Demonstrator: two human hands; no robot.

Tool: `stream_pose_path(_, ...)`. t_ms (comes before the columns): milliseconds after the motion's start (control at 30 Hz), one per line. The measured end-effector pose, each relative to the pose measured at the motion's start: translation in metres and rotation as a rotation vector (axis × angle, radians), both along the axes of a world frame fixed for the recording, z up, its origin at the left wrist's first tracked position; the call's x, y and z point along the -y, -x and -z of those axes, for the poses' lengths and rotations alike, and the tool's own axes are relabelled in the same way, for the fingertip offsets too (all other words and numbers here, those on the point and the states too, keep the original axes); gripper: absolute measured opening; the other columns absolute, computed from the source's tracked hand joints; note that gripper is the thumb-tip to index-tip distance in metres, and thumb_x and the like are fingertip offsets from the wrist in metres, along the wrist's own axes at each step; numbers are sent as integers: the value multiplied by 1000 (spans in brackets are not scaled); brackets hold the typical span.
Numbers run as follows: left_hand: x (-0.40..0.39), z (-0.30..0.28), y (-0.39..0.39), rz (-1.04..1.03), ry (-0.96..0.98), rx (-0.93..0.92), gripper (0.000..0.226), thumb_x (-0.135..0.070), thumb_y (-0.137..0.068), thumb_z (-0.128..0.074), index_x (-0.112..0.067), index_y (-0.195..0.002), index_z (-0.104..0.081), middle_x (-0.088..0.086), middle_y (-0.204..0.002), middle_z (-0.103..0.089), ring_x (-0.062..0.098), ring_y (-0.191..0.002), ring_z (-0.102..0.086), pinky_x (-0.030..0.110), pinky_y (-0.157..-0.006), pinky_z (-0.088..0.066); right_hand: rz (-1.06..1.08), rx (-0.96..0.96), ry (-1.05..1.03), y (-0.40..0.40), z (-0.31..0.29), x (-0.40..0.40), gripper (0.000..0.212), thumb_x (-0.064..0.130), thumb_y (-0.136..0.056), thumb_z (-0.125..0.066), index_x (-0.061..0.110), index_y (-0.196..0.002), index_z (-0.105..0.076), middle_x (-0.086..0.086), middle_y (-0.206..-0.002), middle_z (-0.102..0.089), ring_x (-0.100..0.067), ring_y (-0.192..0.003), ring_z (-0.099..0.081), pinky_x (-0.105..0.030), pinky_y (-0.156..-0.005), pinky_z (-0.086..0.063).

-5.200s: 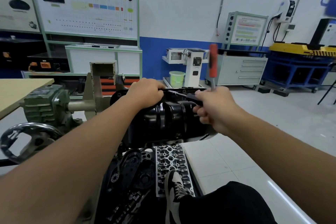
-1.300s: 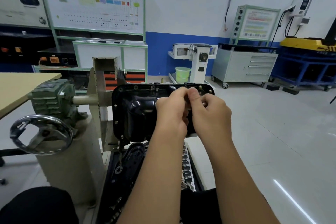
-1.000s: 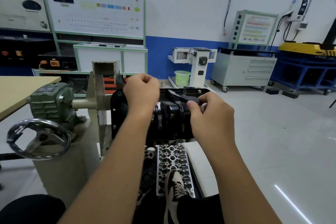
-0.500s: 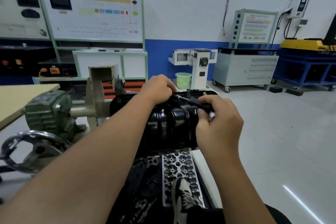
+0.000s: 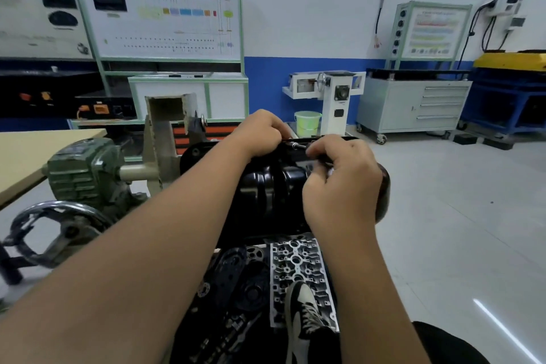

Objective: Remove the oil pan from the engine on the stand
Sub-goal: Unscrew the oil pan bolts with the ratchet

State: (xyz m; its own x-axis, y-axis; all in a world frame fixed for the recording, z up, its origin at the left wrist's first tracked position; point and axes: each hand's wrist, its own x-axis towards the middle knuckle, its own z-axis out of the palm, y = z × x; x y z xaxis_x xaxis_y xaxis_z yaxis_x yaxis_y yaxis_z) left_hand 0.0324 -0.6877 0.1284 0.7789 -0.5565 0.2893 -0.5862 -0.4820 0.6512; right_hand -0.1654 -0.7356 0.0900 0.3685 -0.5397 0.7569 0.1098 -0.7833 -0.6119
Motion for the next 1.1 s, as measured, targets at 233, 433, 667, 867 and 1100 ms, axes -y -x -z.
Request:
stream_pose_path(233, -1, -1, 3, -11, 40, -41, 53, 9, -83, -42, -32, -74, -74, -6, -93, -73, 19, -98, -68, 37, -95, -58, 68, 168, -113, -2, 8, -1, 25, 25, -99, -69, 7, -116, -72, 31, -70, -48, 30, -77, -48, 11, -70, -26)
stream_pose_path(433, -2, 0, 5, -38, 53, -29, 54, 11, -81, -39, -22, -89, -81, -4, -95, -75, 16, -94, -68, 36, -94, -58, 7, 85, -46, -3, 22, -3, 17, -1, -87, -71, 12, -98, -73, 3, -76, -65, -11, -69, -59, -7, -69, -40)
stream_pose_path(667, -3, 0, 5, -84, 106, -36, 57, 12, -81, -40, -31, -71, -76, -6, -94, -76, 17, -101, -68, 36, -98, -56, 3, 193, -98, 0, 21, -2, 14, 23, -98, -70, 13, -104, -79, 1, -84, -73, -12, -78, -64, -3, -75, -39)
stream_pose_path(867, -5, 0, 6, -139, 116, -6, 57, 10, -81, -41, -34, -66, -75, -13, -86, -71, 16, -102, -67, 28, -88, -53, 10, 94, -281, -2, 24, 17, 25, 27, -95, -73, 11, -114, -70, 26, -78, -53, 30, -79, -50, 8, -71, -32)
stream_pose_path(1100, -6, 0, 9, -183, 65, 48, 58, 1, -81, -45, -43, -58, -75, -11, -102, -75, 16, -105, -65, 41, -95, -57, 10, 69, -115, 2, 23, 13, 15, 2, -84, -78, 14, -93, -76, -1, -94, -65, 14, -85, -53, 5, -77, -32)
